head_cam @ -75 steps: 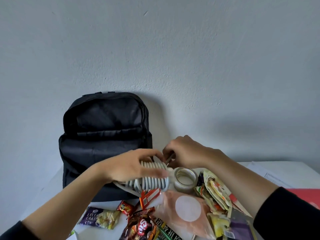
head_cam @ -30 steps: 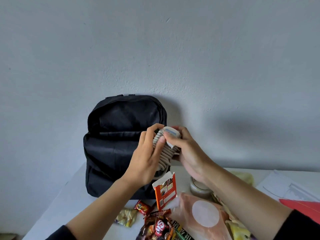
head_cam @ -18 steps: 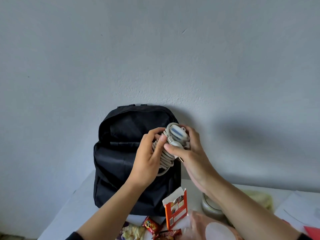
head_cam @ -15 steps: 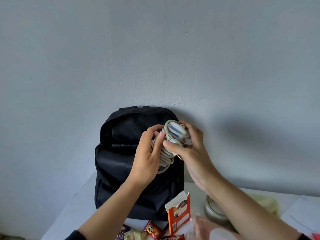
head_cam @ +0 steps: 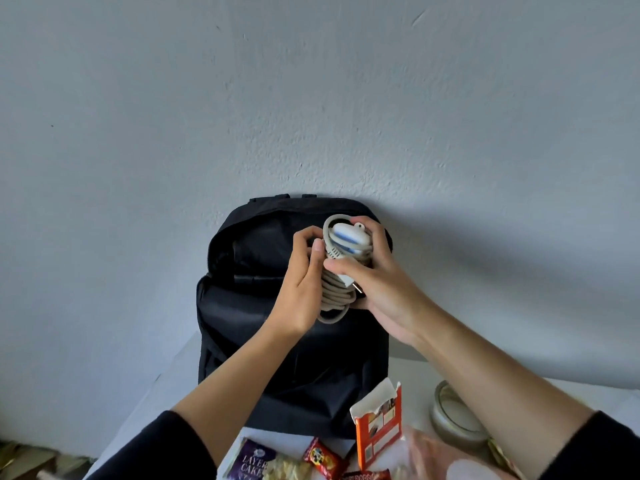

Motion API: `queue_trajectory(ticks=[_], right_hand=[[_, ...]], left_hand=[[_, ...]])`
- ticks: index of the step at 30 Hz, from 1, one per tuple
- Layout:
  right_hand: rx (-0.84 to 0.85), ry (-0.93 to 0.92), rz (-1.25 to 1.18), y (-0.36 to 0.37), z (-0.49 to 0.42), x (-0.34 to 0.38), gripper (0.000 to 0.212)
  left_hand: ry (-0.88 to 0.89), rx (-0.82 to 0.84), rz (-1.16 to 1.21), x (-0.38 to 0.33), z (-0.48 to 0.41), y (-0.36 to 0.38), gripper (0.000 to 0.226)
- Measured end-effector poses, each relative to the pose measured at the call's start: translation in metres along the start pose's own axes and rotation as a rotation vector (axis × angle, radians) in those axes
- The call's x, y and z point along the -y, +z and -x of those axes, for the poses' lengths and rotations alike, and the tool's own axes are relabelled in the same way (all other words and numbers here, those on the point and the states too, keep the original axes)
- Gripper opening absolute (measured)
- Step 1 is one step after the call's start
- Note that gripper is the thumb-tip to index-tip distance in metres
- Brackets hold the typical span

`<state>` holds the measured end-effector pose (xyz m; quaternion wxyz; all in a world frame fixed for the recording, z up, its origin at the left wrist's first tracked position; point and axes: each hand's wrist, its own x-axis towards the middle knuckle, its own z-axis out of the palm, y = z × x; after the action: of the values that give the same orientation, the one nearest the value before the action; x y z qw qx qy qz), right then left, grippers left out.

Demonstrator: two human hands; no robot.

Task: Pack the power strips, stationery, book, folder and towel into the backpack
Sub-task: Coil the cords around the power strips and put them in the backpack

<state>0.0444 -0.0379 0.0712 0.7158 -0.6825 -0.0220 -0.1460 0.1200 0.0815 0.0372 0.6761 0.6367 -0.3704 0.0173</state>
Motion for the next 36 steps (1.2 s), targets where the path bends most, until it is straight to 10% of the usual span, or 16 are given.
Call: queue_trajectory(ticks=[7,10,13,36], right_hand=[[-0.097,-0.221,0.162,-0.007,-0.027,0.002,0.066],[-0.157,-0.239,0.141,-0.014,-0.039,-0.012,0.068],[-0.189,-0.275,0.223,-0.017,-0.048,-0.030,0.068],[-0.064,-0.198,0.669,-0.026,-0.069,-0.049,0.075]], left_hand=[[-0.056,-0.040,-0.056,0.004,-0.037,-0.047,0.033],[-0.117,0.019,-0.644,0.032,-0.048,-0.094,0.023],[-0.205,0.338,-1.104,0.055,-0.034,-0.114,0.068],[-0.033,0.700,-1.206,0.046,-0.050,-0.088,0.059]])
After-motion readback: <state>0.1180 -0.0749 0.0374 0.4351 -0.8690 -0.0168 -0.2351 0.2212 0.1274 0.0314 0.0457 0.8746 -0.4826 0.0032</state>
